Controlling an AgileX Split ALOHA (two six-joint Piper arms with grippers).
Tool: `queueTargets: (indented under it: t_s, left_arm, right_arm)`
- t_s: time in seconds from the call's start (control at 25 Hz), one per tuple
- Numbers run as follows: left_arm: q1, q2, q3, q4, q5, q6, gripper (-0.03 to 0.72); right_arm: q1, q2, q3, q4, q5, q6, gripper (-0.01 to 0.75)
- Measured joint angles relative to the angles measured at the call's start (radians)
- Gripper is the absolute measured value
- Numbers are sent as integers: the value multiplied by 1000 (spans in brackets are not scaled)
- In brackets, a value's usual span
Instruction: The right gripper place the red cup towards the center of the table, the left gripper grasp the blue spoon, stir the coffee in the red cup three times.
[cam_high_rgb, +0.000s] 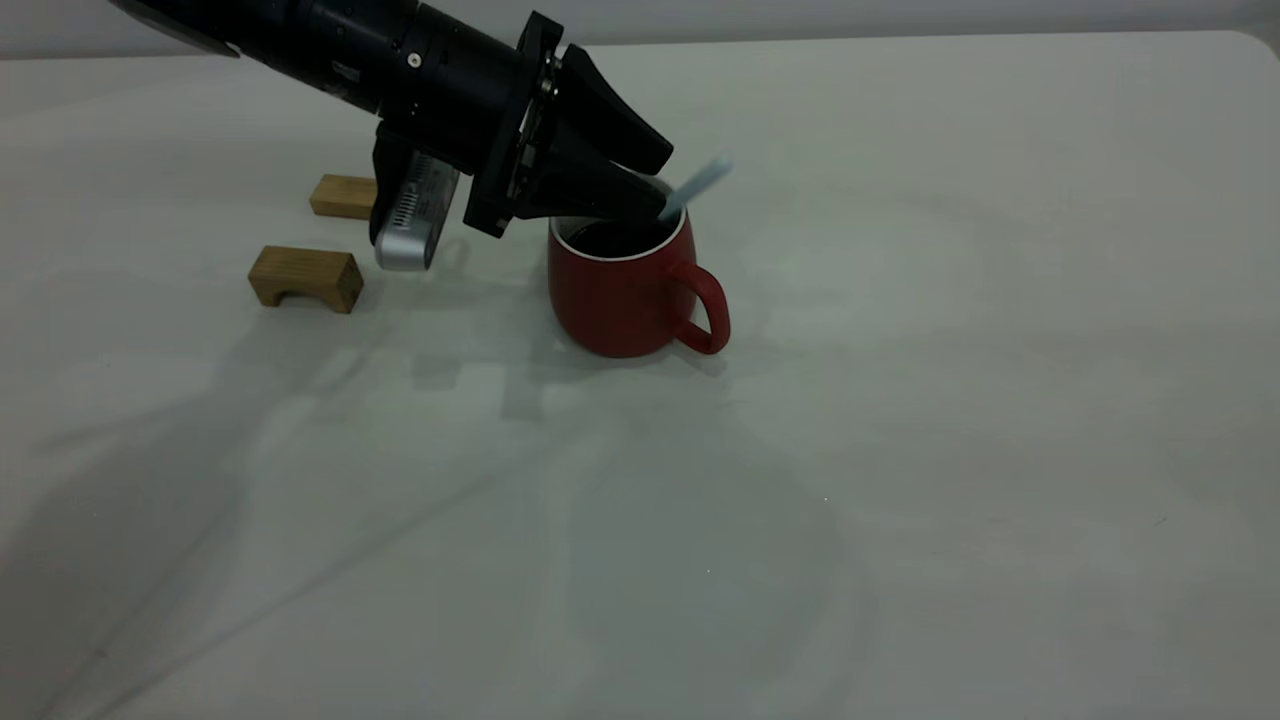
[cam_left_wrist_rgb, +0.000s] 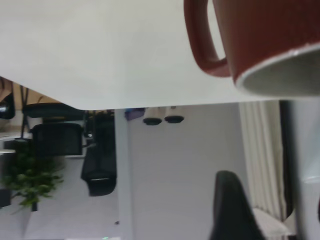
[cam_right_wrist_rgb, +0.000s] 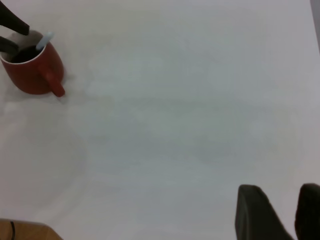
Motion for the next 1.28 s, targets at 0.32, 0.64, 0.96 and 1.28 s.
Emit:
queueTargets:
  t_s: [0.32, 0.64, 0.96, 1.28]
  left_arm:
    - [0, -40, -156, 369, 158, 38, 570]
    - [0, -328, -276, 1025, 255, 119, 570]
    - [0, -756, -254, 1354, 255, 434, 570]
    - [0, -1251, 77, 1467, 255, 454, 570]
  right_arm:
    - [0, 0, 0, 0, 0, 0, 237]
    - [0, 0, 0, 0, 0, 0, 237]
    - [0, 0, 0, 0, 0, 0, 237]
    - [0, 0, 0, 0, 0, 0, 237]
